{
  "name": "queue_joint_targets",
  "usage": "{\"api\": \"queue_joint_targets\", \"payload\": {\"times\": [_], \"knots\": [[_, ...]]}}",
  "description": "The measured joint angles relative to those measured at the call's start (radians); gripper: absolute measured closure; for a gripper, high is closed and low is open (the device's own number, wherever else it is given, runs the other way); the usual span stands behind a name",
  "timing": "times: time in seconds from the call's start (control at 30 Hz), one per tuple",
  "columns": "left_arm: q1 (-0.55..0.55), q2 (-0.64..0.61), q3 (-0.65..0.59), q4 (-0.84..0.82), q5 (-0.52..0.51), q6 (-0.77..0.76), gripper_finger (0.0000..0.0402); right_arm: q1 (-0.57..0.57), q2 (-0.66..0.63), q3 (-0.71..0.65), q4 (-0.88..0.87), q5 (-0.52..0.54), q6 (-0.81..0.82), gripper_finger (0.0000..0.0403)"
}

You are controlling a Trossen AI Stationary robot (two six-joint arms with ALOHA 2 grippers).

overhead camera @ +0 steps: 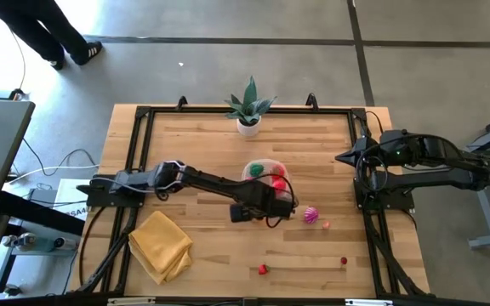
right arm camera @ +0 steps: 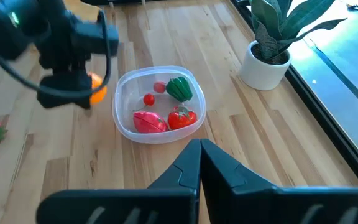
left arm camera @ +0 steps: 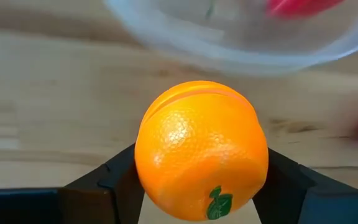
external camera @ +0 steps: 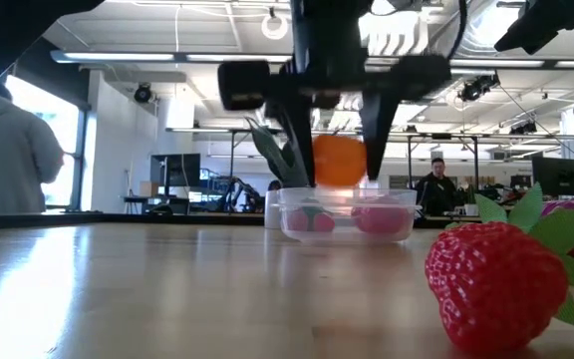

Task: Pick and placing Produce into tupperware
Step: Put the orange into the transparent bin

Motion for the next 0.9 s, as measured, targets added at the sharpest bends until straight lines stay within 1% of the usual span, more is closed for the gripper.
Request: {"api": "queue_joint_targets", "payload": {"times": [0.13, 0.2, 0.23, 0.37, 0.47, 0.63, 0.77, 0.9], "knots": [[0.027, -0.001, 0.104, -0.099, -0.098, 0.094, 0.0159, 0.000, 0.000, 0.000, 0.000, 0.000, 0.000, 0.0403], [0.050, -0.016, 0.096, -0.078, -0.129, 0.146, 0.0157, 0.000, 0.000, 0.000, 0.000, 0.000, 0.000, 0.0403], [0.066, -0.023, 0.096, -0.077, -0.128, 0.170, 0.0159, 0.000, 0.000, 0.000, 0.000, 0.000, 0.000, 0.0403], [0.140, -0.035, 0.106, -0.080, -0.077, 0.250, 0.0176, 0.000, 0.000, 0.000, 0.000, 0.000, 0.000, 0.0403], [0.194, -0.032, 0.104, -0.074, -0.036, 0.318, 0.0180, 0.000, 0.000, 0.000, 0.000, 0.000, 0.000, 0.0403], [0.262, -0.021, 0.083, -0.037, 0.074, 0.444, 0.0153, 0.000, 0.000, 0.000, 0.000, 0.000, 0.000, 0.0403], [0.285, -0.017, 0.042, -0.007, 0.094, 0.476, 0.0142, 0.000, 0.000, 0.000, 0.000, 0.000, 0.000, 0.0403], [0.298, -0.014, -0.011, 0.024, 0.129, 0.469, 0.0153, 0.000, 0.000, 0.000, 0.000, 0.000, 0.000, 0.0403]]}}
